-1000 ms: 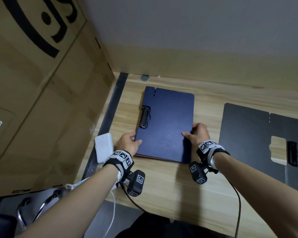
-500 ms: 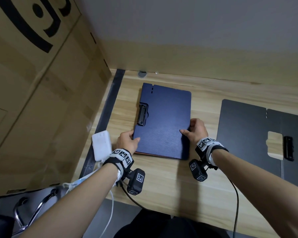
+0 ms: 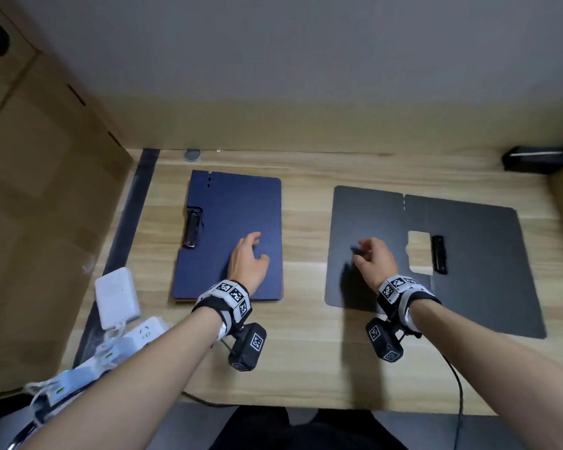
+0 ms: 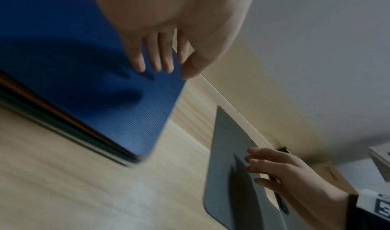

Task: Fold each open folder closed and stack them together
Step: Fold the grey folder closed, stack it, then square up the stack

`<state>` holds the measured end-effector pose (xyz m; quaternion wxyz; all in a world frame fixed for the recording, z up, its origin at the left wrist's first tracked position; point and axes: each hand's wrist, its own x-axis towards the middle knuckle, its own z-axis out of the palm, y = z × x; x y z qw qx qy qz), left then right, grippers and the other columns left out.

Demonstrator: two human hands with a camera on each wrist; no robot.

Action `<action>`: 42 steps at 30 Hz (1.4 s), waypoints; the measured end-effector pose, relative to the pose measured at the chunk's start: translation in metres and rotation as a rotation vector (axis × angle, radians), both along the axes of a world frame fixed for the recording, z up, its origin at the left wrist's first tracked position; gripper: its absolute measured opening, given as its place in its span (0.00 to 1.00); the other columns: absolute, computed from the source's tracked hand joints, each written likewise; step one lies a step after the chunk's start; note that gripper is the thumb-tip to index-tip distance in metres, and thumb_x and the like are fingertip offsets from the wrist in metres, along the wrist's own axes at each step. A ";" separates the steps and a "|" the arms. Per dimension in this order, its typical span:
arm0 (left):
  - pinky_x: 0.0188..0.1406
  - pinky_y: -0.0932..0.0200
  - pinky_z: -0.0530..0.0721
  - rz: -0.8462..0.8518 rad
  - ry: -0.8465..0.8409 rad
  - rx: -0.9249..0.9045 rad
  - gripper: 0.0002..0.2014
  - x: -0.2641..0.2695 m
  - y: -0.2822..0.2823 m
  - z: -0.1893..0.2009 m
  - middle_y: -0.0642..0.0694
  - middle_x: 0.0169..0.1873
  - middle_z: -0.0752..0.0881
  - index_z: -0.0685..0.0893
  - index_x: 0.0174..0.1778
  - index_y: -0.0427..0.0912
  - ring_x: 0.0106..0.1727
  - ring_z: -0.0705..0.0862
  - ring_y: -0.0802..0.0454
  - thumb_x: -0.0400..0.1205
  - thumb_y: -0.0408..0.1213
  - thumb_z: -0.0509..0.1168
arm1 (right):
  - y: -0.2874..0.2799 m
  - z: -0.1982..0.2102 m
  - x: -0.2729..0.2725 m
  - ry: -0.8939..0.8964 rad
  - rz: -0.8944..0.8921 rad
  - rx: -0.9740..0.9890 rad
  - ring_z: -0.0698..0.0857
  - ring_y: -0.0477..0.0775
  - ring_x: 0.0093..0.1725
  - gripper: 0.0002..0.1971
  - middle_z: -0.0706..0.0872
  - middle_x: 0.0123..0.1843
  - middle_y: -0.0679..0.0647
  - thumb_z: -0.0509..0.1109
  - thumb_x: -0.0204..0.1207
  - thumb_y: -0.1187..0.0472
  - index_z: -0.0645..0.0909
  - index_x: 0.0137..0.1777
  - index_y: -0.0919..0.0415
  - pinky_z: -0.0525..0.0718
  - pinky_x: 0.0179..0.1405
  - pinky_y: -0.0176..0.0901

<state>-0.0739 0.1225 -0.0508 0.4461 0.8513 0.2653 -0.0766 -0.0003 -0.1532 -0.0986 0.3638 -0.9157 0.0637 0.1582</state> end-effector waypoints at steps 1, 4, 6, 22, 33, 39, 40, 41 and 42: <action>0.66 0.58 0.76 -0.046 0.018 -0.029 0.26 0.003 -0.018 -0.002 0.43 0.71 0.80 0.75 0.77 0.42 0.71 0.79 0.46 0.80 0.27 0.64 | -0.023 0.002 -0.002 -0.009 -0.028 -0.022 0.85 0.59 0.60 0.18 0.83 0.64 0.58 0.71 0.77 0.66 0.77 0.67 0.63 0.79 0.65 0.50; 0.68 0.58 0.77 -0.147 0.093 -0.065 0.25 0.009 -0.071 -0.012 0.43 0.70 0.81 0.77 0.75 0.42 0.70 0.81 0.47 0.79 0.27 0.64 | -0.089 0.005 -0.011 -0.049 -0.110 -0.119 0.85 0.63 0.61 0.18 0.81 0.64 0.61 0.70 0.74 0.66 0.78 0.65 0.61 0.80 0.64 0.51; 0.73 0.55 0.76 -0.207 0.147 -0.029 0.26 0.011 -0.103 -0.020 0.44 0.71 0.80 0.77 0.74 0.44 0.72 0.79 0.46 0.78 0.30 0.65 | -0.129 0.008 -0.017 -0.053 -0.149 -0.181 0.83 0.65 0.62 0.18 0.80 0.64 0.63 0.69 0.73 0.67 0.79 0.64 0.62 0.79 0.64 0.52; 0.28 0.63 0.72 0.280 0.374 -0.292 0.04 0.026 -0.136 -0.016 0.39 0.33 0.85 0.84 0.40 0.36 0.27 0.77 0.48 0.74 0.32 0.71 | -0.171 0.019 -0.021 0.168 0.128 -0.245 0.64 0.61 0.80 0.30 0.71 0.81 0.59 0.65 0.77 0.59 0.66 0.80 0.56 0.68 0.76 0.51; 0.68 0.39 0.79 0.309 0.462 -0.273 0.35 0.025 -0.083 0.012 0.36 0.72 0.74 0.67 0.76 0.38 0.71 0.76 0.36 0.74 0.41 0.73 | -0.092 0.036 -0.023 0.232 0.333 -0.295 0.61 0.60 0.82 0.26 0.66 0.81 0.58 0.64 0.76 0.56 0.67 0.75 0.57 0.73 0.74 0.57; 0.76 0.45 0.68 0.098 0.534 0.117 0.36 0.013 -0.086 0.000 0.37 0.79 0.62 0.67 0.80 0.36 0.80 0.64 0.35 0.77 0.43 0.71 | -0.093 0.038 -0.020 0.267 0.403 -0.399 0.65 0.61 0.82 0.29 0.61 0.85 0.59 0.64 0.76 0.54 0.63 0.77 0.58 0.74 0.74 0.60; 0.76 0.46 0.67 0.075 0.531 0.134 0.36 0.014 -0.088 0.000 0.37 0.79 0.62 0.67 0.80 0.37 0.80 0.63 0.35 0.78 0.44 0.71 | -0.095 0.039 -0.020 0.268 0.411 -0.410 0.66 0.61 0.81 0.30 0.61 0.85 0.59 0.64 0.76 0.55 0.62 0.78 0.58 0.74 0.75 0.59; 0.76 0.46 0.66 0.054 0.526 0.145 0.35 0.014 -0.092 -0.001 0.37 0.79 0.62 0.66 0.80 0.37 0.80 0.63 0.35 0.78 0.44 0.70 | -0.096 0.039 -0.020 0.265 0.418 -0.419 0.65 0.61 0.82 0.30 0.60 0.86 0.59 0.64 0.76 0.55 0.62 0.78 0.57 0.74 0.75 0.59; 0.76 0.47 0.66 0.038 0.524 0.139 0.35 0.015 -0.095 -0.001 0.36 0.80 0.63 0.66 0.81 0.37 0.80 0.63 0.35 0.79 0.44 0.69 | -0.099 0.039 -0.020 0.260 0.427 -0.428 0.64 0.60 0.82 0.30 0.58 0.87 0.58 0.64 0.76 0.56 0.62 0.78 0.57 0.74 0.75 0.59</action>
